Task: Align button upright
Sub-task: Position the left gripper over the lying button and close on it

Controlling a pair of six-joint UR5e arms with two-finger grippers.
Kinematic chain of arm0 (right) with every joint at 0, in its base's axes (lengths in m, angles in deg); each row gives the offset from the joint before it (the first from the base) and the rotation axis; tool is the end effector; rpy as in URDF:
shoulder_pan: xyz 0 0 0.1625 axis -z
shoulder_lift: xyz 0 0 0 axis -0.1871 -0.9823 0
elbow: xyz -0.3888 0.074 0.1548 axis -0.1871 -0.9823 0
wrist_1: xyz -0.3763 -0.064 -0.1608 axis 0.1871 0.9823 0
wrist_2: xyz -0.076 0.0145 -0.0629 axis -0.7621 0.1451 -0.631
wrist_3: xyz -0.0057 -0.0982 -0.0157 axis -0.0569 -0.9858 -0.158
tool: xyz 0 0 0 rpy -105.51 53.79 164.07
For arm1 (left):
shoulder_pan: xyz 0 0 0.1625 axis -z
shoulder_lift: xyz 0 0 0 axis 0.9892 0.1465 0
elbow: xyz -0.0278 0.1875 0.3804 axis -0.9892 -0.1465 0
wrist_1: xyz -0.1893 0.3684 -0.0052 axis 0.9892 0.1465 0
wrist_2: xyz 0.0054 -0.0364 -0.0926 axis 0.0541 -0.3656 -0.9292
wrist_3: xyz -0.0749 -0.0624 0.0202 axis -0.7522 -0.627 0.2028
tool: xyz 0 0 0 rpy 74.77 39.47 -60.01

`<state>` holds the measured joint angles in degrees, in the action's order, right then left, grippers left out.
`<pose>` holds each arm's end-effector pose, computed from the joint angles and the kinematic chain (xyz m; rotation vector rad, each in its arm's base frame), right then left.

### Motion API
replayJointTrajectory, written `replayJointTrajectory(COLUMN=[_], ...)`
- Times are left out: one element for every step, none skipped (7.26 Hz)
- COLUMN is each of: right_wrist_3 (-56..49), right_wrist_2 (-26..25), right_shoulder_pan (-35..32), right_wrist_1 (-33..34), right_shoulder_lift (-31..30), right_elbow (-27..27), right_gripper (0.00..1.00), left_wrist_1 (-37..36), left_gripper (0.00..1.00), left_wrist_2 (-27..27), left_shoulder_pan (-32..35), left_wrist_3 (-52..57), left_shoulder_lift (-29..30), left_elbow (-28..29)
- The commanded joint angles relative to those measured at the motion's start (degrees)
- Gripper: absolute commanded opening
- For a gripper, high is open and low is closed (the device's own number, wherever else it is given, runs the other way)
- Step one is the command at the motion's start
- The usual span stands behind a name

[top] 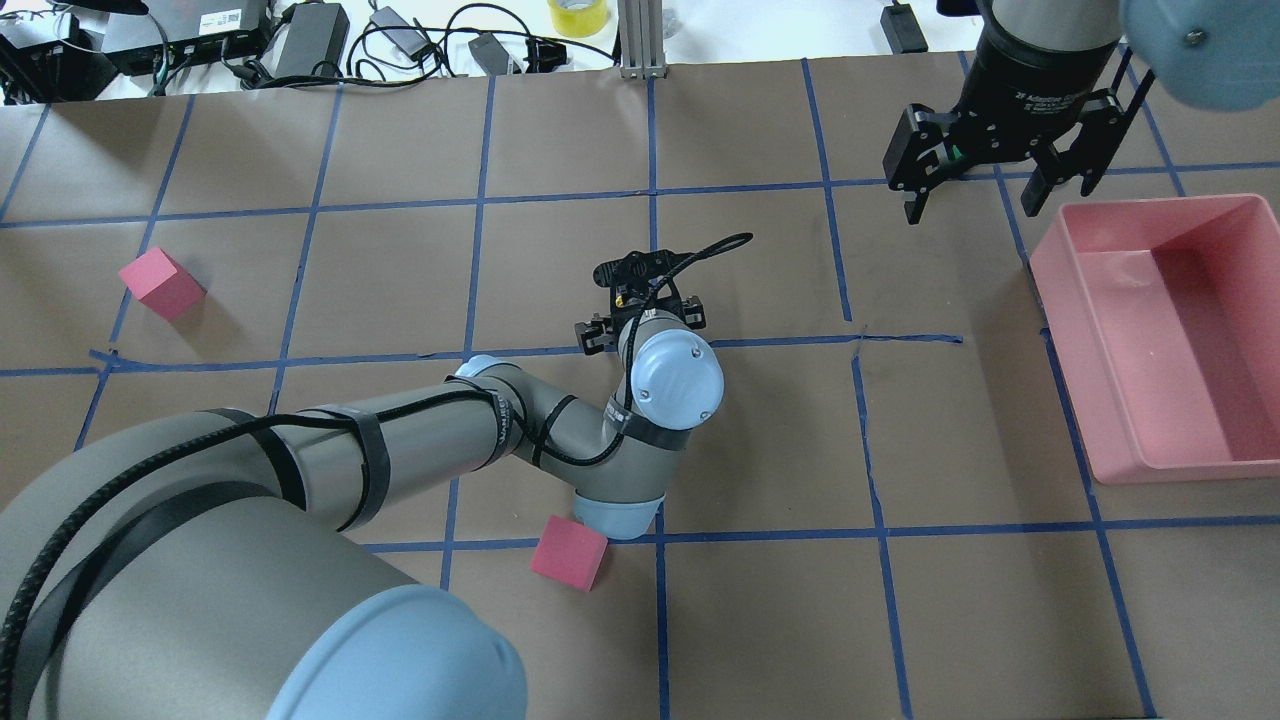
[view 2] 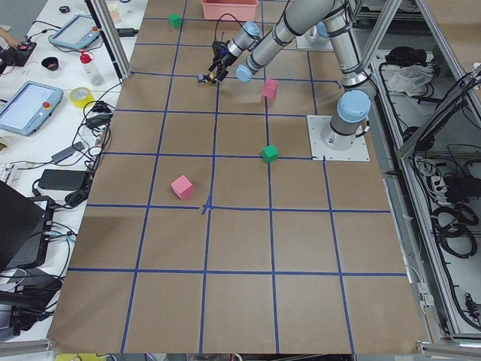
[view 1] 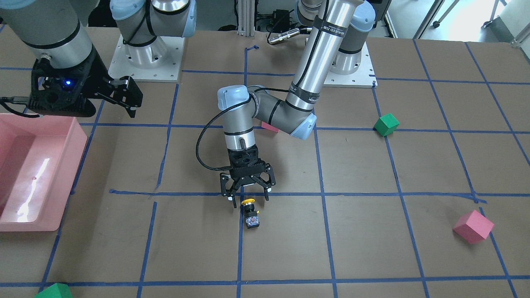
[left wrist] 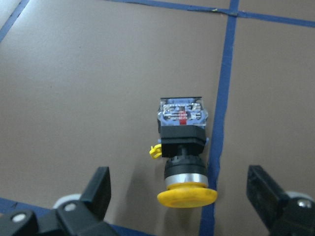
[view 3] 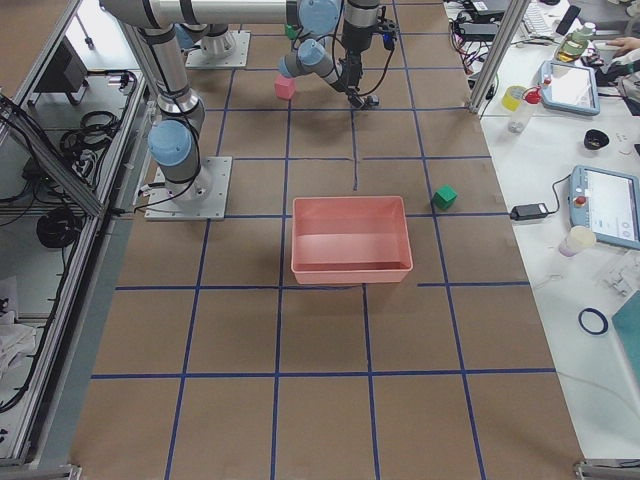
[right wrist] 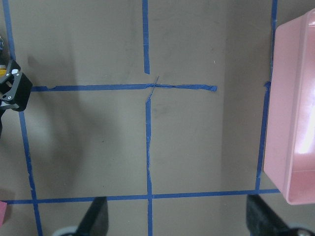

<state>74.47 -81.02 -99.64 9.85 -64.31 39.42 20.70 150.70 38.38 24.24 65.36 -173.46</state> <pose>0.1182 -0.5185 0.4841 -0.0158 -3.0919 -0.1192 -0.3782 -0.4811 0.1388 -0.3158 2.8346 -1.0644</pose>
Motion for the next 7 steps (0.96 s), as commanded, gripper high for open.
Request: replayJointTrajectory(right_wrist_3=[0.01, 0.01, 0.01, -0.08, -0.08, -0.08, -0.08], right_wrist_2=[-0.04, -0.30, -1.61, -1.97, -1.97, -1.97, -2.06], right_shoulder_pan=[0.00, -0.09, -0.18, -0.18, -0.18, -0.18, -0.18], right_wrist_1=[-0.04, -0.04, -0.04, -0.04, -0.04, 0.05, -0.04], right_shoulder_lift=[-0.02, -0.02, -0.11, -0.20, -0.20, -0.20, -0.29], right_elbow=[0.00, 0.00, 0.00, 0.00, 0.00, 0.00, 0.00], right_gripper=[1.00, 1.00, 1.00, 1.00, 1.00, 1.00, 1.00], left_wrist_1=[-0.38, -0.38, -0.38, -0.38, -0.38, -0.38, -0.38], left_gripper=[0.94, 0.84, 0.80, 0.78, 0.67, 0.65, 0.63], left_wrist_2=[0.62, 0.89, 0.89, 0.89, 0.89, 0.89, 0.89], left_shoulder_pan=[0.19, 0.28, 0.36, 0.36, 0.45, 0.54, 0.45], left_wrist_3=[0.00, 0.09, 0.09, 0.09, 0.09, 0.09, 0.00], left_shoulder_lift=[0.41, 0.33, 0.33, 0.33, 0.24, 0.24, 0.24], left_elbow=[-0.05, -0.05, -0.05, -0.05, -0.05, -0.05, -0.05])
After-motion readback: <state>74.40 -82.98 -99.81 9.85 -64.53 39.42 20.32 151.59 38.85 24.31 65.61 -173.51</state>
